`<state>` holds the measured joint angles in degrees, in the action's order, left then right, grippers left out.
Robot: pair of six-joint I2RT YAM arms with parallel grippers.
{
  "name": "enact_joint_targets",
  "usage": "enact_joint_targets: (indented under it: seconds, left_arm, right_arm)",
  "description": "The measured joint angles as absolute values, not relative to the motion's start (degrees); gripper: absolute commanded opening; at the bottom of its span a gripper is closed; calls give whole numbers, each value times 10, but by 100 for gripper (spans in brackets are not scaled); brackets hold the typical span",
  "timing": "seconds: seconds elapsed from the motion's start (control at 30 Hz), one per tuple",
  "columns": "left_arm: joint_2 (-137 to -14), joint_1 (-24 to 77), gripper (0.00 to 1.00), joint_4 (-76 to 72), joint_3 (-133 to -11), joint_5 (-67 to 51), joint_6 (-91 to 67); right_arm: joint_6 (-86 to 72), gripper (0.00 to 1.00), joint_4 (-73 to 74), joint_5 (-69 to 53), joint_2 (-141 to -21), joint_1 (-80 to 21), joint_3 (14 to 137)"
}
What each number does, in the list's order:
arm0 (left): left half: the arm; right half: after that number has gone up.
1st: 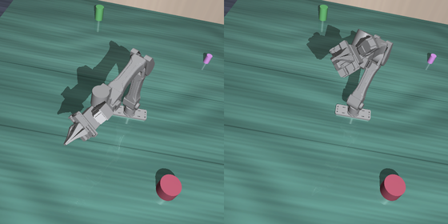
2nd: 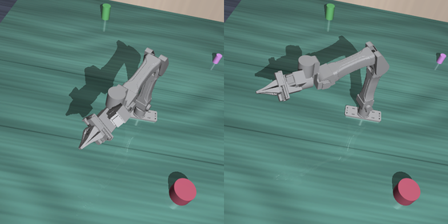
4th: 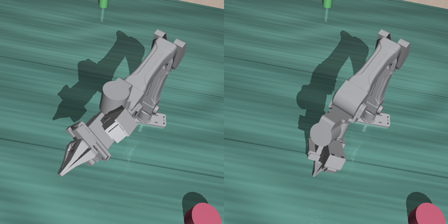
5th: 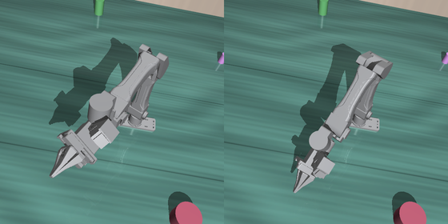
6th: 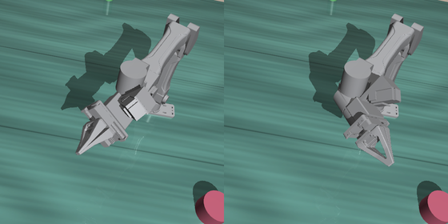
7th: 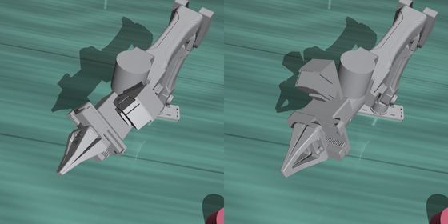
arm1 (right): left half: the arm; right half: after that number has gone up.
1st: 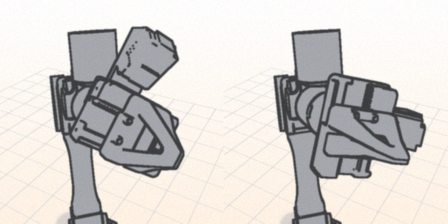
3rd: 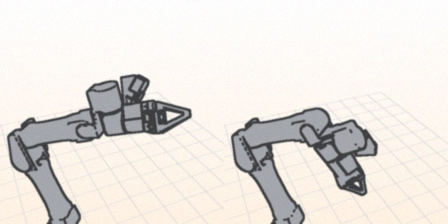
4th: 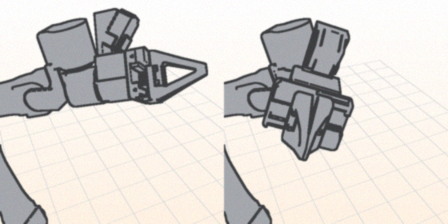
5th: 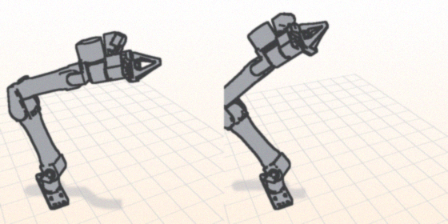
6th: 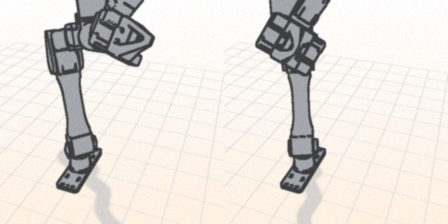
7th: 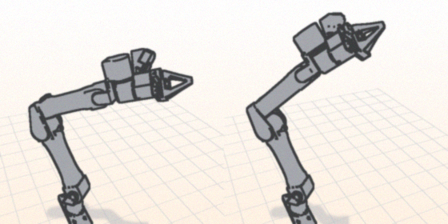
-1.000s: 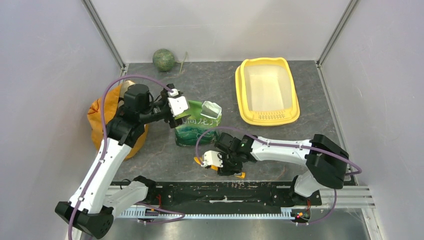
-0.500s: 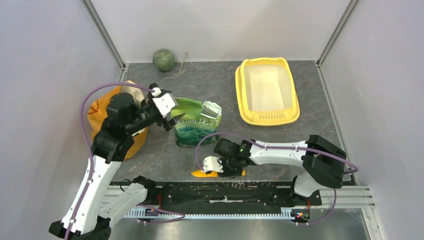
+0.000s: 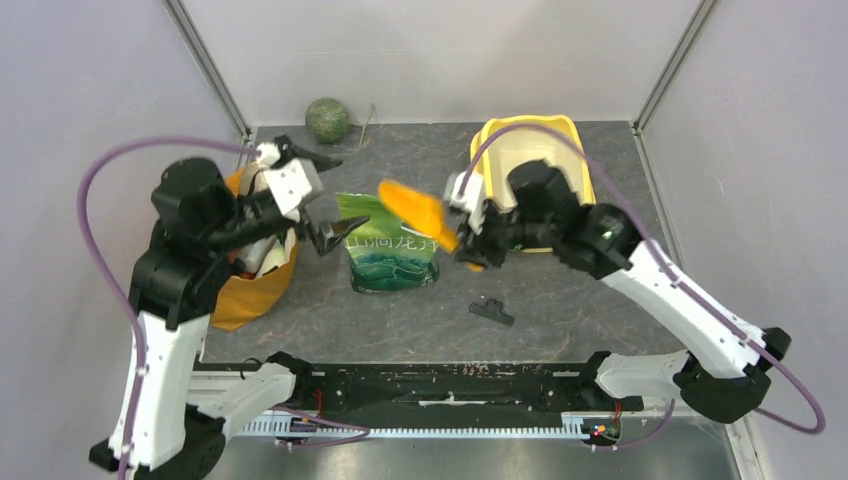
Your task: Fill the litter box with clean litter
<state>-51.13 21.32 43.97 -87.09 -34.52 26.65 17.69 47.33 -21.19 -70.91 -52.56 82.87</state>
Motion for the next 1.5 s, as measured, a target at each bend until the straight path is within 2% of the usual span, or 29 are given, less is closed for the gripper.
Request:
enact_joint_targets:
  seconds: [0.17, 0.27, 0.47, 0.63, 0.93, 1.03, 1.07, 1.1, 1.13, 1.17, 1.2, 1.23, 1.27, 1.3, 1.33, 1.5]
  left_arm:
    - [-643, 214, 96, 471, -1010, -427, 267]
    - [-715, 219, 96, 476, -1063, -460, 267]
    - [-804, 258, 93, 488, -1074, -477, 288]
    - [-830, 292, 82, 497, -1074, -476, 322]
    - [-842, 362, 53, 510, -1068, -465, 399]
    - [-846, 376, 33, 509, -1065, -463, 409]
    - [-848, 378, 21, 509, -1065, -462, 412]
    - [-848, 378, 7, 509, -1065, -460, 415]
    - [-849, 378, 2, 509, -1065, -459, 415]
    - [-849, 377, 2, 510, -1065, -462, 413]
    - [-849, 377, 2, 509, -1065, -463, 408]
    - [-849, 377, 2, 507, -1065, -462, 404]
    - [-849, 376, 2, 502, -1065, -460, 395]
    - [-849, 375, 2, 498, -1063, -460, 381]
    - [-848, 371, 2, 489, -1058, -460, 364]
    - [-845, 311, 2, 415, -1021, -488, 242]
  right_arm:
    - [145, 0, 513, -217, -702, -406, 907]
    - [145, 0, 545, -233, -703, -370, 919]
    - [157, 0, 622, -260, -732, -346, 926]
    - [177, 0, 660, -276, -744, -346, 941]
    - [234, 0, 717, -300, -749, -346, 982]
    - [251, 0, 733, -305, -755, -346, 1000]
    - [255, 2, 739, -307, -757, -346, 1005]
    - [260, 7, 746, -309, -758, -346, 1009]
    - [264, 16, 753, -311, -759, -347, 1015]
    - [267, 25, 757, -308, -760, -346, 1019]
    - [267, 49, 759, -303, -761, -346, 1024]
    - [263, 67, 760, -298, -761, -345, 1027]
    - [254, 82, 760, -295, -760, -345, 1029]
    - [235, 92, 747, -287, -759, -344, 1032]
    - [214, 97, 728, -279, -757, -343, 1033]
    - [118, 97, 603, -202, -730, -333, 1042]
